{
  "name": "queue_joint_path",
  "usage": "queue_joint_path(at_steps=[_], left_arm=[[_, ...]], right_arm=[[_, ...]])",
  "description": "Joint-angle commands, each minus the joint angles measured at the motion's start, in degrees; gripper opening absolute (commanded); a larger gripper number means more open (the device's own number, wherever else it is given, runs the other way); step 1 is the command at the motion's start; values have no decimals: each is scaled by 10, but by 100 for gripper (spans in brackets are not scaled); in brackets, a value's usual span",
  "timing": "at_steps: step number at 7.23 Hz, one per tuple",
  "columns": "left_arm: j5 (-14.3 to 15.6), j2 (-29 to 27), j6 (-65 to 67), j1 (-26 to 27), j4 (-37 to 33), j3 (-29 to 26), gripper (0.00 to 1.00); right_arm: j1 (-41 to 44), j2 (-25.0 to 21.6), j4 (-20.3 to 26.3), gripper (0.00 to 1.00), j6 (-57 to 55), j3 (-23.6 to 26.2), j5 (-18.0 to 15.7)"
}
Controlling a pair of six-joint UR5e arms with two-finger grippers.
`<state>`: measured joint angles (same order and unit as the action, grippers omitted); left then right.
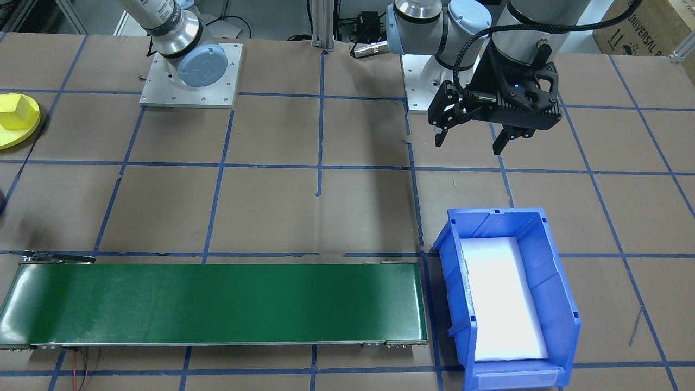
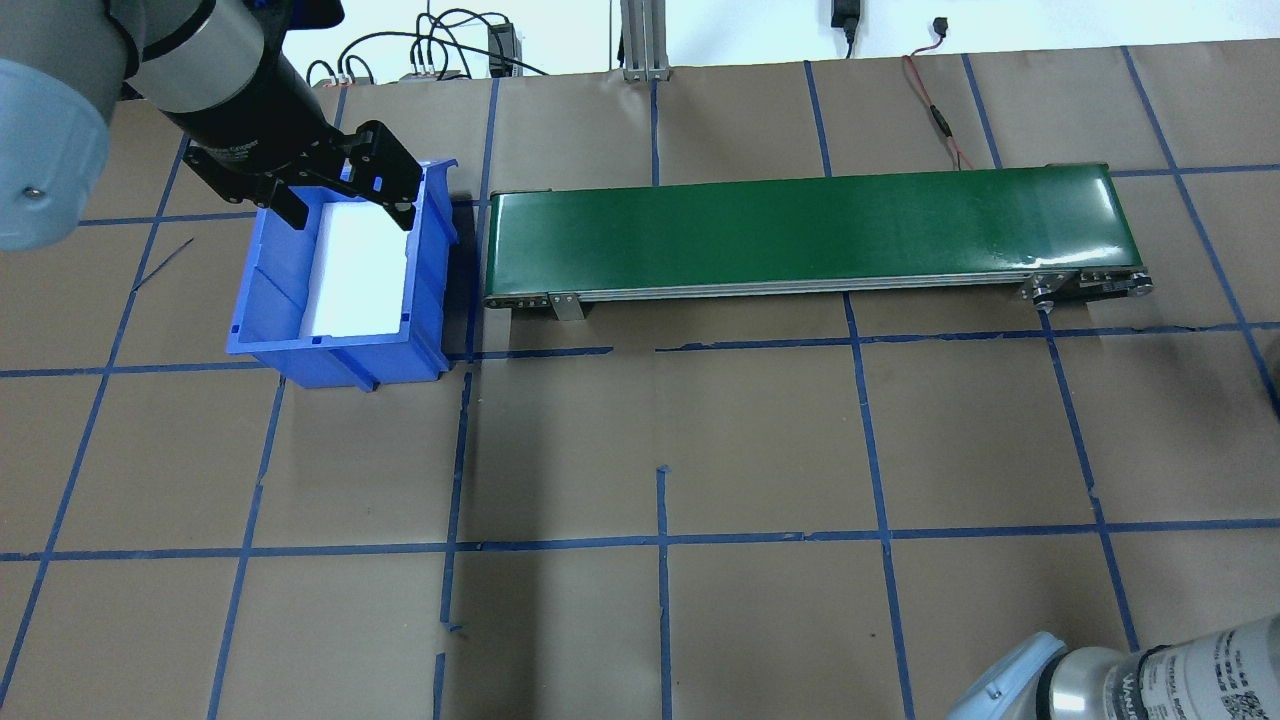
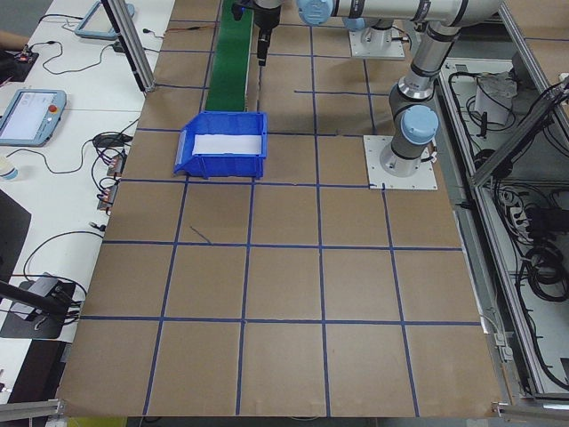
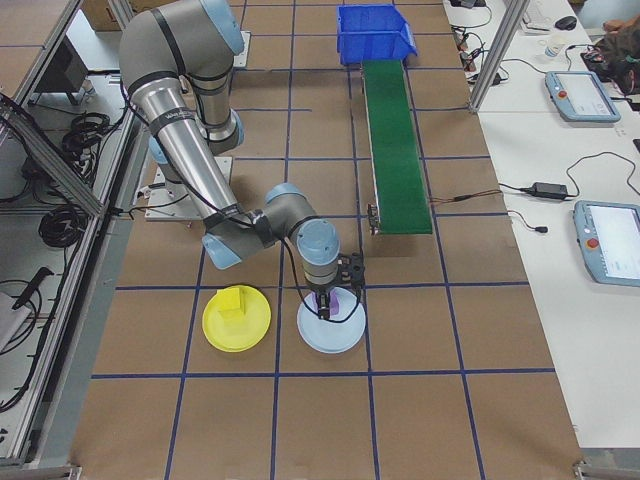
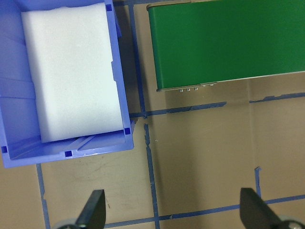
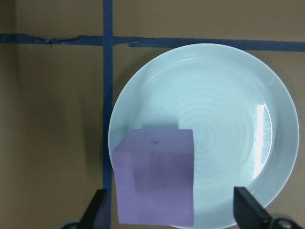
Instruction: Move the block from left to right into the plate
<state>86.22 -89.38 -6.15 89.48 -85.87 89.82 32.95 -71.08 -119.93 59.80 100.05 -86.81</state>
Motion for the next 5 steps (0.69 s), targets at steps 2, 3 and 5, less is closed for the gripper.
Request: queue_joint_path(at_steps=[2,3,5], left_arm=[[0,0,0,0,0,0,100],[0,-1,0,0,1,0,100],[0,-1,0,-1,1,0,100]], right_arm=[[161,-175,137,100,-112,-7,9],[225,-226,173,100,-139,-11,9],[363,-254,261,100,-305,-58,9]])
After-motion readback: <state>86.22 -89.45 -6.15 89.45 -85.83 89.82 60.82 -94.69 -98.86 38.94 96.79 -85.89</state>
